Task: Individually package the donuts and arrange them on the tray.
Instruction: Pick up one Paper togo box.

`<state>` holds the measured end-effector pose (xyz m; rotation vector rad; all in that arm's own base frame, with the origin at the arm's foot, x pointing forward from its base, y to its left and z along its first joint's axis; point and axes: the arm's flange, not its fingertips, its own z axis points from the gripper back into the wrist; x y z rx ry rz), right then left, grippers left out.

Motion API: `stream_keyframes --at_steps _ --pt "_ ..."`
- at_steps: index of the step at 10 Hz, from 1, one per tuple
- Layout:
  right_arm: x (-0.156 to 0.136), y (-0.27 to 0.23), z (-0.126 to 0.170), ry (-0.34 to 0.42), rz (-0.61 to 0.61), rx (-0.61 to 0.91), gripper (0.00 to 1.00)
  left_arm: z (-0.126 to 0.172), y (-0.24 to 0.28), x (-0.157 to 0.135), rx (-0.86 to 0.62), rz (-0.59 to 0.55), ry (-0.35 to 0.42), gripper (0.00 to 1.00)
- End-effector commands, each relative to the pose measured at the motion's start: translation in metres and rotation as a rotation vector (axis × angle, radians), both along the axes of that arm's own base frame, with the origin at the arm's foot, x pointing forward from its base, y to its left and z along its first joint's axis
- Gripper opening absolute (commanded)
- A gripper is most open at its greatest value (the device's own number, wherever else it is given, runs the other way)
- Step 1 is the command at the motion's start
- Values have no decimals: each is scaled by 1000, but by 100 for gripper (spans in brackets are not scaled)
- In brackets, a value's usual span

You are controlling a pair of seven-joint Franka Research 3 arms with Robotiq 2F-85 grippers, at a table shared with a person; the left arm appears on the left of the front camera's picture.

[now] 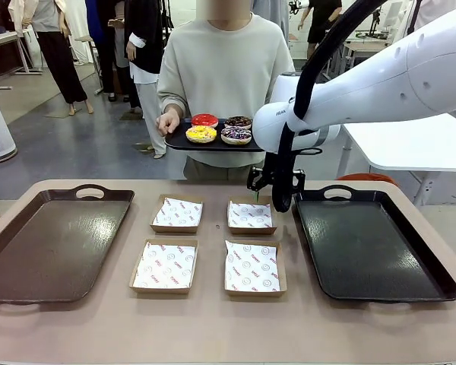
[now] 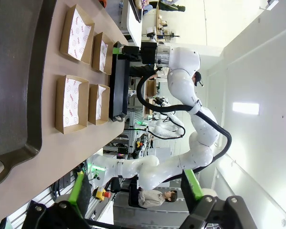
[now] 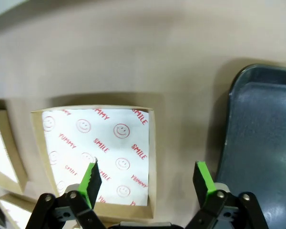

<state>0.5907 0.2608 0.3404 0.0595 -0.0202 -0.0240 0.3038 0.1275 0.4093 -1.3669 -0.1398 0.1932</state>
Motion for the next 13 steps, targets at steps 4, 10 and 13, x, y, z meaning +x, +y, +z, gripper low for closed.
stream_keyframes --at_steps 4,10,13 --pt "1 -3 -27 27 11 14 81 3 0 0 -10 3 6 100" --pt "4 -4 -27 36 -8 -18 2 3 0 0 -10 3 6 100" --pt "4 -3 -28 30 -11 -40 0 3 0 0 -10 3 6 100"
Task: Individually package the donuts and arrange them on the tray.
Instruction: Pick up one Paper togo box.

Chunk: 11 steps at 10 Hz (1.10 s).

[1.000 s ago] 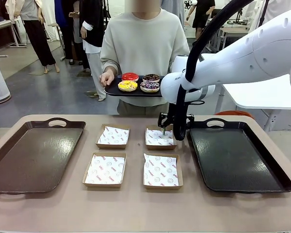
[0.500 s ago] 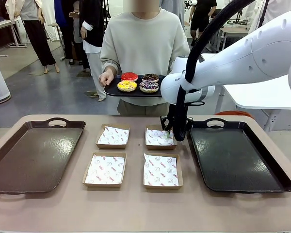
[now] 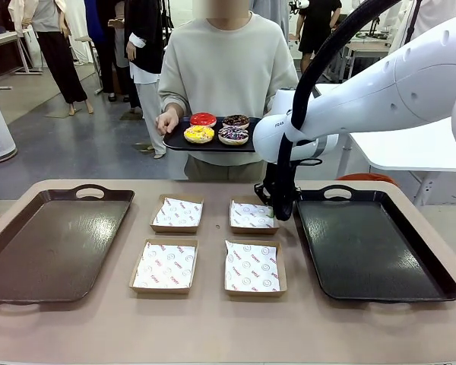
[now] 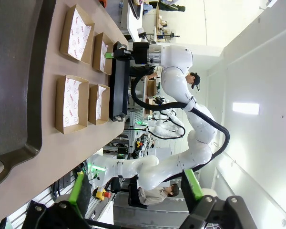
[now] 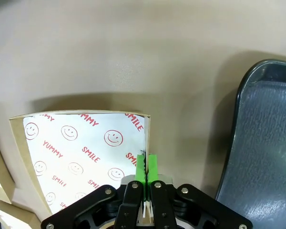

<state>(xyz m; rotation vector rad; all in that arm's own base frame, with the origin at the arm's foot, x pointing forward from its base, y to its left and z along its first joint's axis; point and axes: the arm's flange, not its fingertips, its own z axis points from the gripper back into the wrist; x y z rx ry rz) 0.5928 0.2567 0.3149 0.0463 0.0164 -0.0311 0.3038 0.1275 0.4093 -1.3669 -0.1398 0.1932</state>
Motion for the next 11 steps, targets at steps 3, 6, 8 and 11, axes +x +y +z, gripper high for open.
stream_keyframes --at_steps 3,6,8,11 --pt "2 6 8 13 -34 -22 0 3 0 0 -10 3 6 100" --pt "7 19 64 9 7 -55 0 3 0 0 -10 3 6 100" --pt "15 25 116 -33 1 -61 0 3 0 0 -10 3 6 100" --pt "41 27 191 -34 -29 -69 0 3 0 0 -10 3 6 100"
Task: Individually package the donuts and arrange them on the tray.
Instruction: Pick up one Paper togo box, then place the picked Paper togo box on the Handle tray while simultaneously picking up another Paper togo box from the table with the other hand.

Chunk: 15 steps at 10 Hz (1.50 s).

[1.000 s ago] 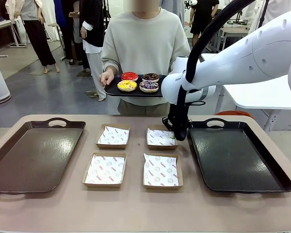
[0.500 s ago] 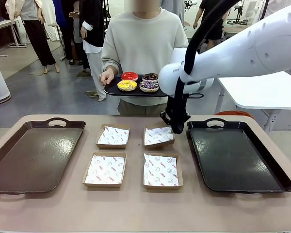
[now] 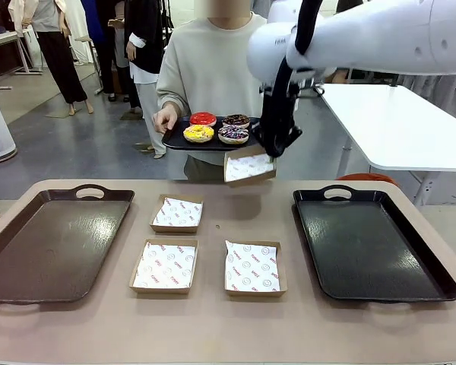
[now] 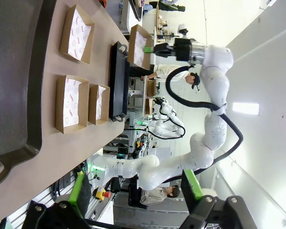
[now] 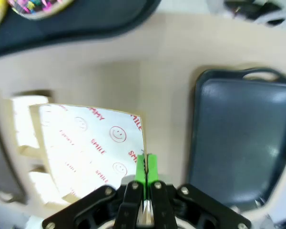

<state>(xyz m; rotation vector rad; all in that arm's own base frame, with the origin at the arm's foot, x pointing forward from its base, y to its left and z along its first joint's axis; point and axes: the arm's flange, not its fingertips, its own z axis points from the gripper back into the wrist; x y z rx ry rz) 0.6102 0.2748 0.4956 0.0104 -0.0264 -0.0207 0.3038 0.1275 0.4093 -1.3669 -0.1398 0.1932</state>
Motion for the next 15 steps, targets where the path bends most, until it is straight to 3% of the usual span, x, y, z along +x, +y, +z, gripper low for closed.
stream_keyframes --at_steps 1,3,4,15 --pt "36 8 26 15 -59 -16 0 3 0 0 -10 3 6 100" --pt "50 7 38 25 -58 12 0 3 0 0 -10 3 6 100" --pt "17 -5 32 2 -31 3 0 3 0 0 -10 3 6 100" --pt "17 -5 32 2 -31 3 0 3 0 0 -10 3 6 100"
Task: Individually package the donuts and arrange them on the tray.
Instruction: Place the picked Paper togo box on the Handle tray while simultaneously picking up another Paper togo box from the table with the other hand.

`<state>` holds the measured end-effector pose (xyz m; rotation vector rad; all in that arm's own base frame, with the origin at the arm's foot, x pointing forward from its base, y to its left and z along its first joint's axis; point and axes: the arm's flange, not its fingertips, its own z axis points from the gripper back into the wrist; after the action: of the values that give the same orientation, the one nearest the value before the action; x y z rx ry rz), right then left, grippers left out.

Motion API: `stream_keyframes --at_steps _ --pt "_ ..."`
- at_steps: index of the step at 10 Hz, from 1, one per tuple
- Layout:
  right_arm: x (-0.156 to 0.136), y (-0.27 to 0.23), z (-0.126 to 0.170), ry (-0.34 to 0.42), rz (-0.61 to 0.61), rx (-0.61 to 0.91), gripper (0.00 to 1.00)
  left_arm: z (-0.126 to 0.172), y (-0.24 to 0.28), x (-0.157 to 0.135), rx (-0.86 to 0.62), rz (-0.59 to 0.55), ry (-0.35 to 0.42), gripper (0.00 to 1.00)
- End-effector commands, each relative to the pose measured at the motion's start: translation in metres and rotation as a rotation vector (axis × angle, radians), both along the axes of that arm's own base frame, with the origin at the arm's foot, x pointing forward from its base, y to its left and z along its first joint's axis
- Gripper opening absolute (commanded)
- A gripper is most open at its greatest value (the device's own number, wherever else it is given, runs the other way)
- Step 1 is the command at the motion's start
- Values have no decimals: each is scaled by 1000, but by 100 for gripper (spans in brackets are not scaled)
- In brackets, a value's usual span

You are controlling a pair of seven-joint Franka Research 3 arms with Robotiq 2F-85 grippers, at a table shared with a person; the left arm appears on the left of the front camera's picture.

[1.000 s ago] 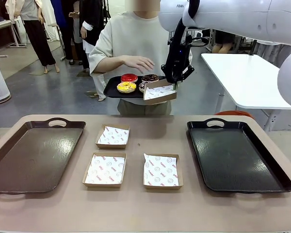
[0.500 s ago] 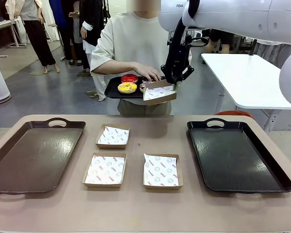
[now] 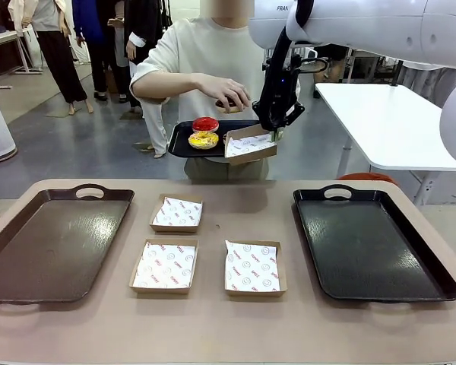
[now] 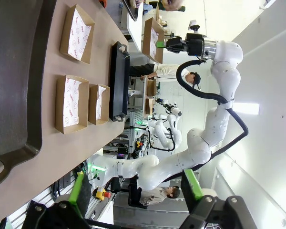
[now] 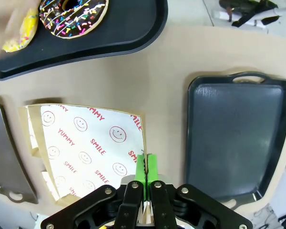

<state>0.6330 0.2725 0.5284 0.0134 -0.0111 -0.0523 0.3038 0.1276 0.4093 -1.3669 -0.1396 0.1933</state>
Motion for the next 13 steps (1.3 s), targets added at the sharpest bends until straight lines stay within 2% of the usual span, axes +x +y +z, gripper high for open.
stream_keyframes --at_steps 1,13 --pt "-6 -2 -1 -13 0 -1 0 3 0 0 -10 3 6 100" --pt "-6 -2 -1 -13 0 -1 0 3 0 0 -10 3 6 100"
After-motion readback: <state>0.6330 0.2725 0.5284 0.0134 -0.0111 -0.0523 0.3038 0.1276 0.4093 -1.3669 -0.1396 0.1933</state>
